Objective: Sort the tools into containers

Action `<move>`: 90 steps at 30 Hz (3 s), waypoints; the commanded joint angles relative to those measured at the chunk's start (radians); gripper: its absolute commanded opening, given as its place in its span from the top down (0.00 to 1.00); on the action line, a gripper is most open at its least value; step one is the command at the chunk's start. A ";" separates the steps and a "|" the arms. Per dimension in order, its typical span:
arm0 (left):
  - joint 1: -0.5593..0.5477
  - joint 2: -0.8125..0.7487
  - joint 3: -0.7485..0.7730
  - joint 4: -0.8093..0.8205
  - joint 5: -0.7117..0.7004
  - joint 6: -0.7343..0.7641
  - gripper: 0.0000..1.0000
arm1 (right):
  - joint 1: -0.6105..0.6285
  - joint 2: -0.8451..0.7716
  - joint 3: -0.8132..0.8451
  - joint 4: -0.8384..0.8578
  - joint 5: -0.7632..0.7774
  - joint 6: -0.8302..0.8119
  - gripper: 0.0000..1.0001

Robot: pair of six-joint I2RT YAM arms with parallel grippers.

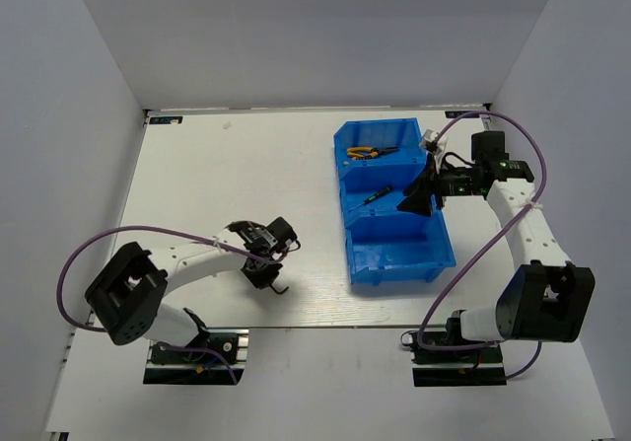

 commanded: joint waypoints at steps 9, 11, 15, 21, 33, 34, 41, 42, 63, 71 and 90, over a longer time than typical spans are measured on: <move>-0.085 -0.031 0.275 -0.039 -0.146 0.136 1.00 | -0.042 -0.012 0.013 -0.031 -0.047 -0.009 0.38; -0.097 0.032 0.335 0.015 -0.123 0.161 1.00 | -0.045 -0.015 0.013 -0.030 -0.043 -0.006 0.38; -0.133 0.161 0.485 0.095 -0.103 0.187 1.00 | -0.056 -0.039 -0.001 0.019 -0.015 0.031 0.38; -0.153 0.324 0.701 0.163 -0.145 0.187 1.00 | -0.082 -0.088 -0.044 0.035 -0.012 0.059 0.38; -0.226 0.518 0.933 0.153 -0.090 0.121 1.00 | -0.153 -0.116 -0.070 0.019 -0.027 0.034 0.38; -0.235 0.528 0.947 0.140 -0.090 0.121 1.00 | -0.156 -0.115 -0.070 0.024 -0.027 0.036 0.38; -0.281 0.552 0.984 0.107 -0.072 0.142 1.00 | -0.183 -0.107 -0.061 0.030 -0.047 0.042 0.38; -0.281 0.552 0.984 0.107 -0.060 0.142 1.00 | -0.185 -0.104 -0.062 0.033 -0.052 0.042 0.38; -0.277 0.025 0.581 -0.131 -0.337 0.118 1.00 | 0.122 -0.012 -0.021 -0.164 0.056 -0.161 0.93; -0.196 -0.458 0.103 -0.357 -0.422 -0.074 0.43 | 0.566 0.318 0.278 0.081 0.440 0.297 0.68; -0.196 -0.670 0.102 -0.529 -0.374 0.072 0.31 | 0.998 0.990 0.858 0.225 0.931 0.453 0.34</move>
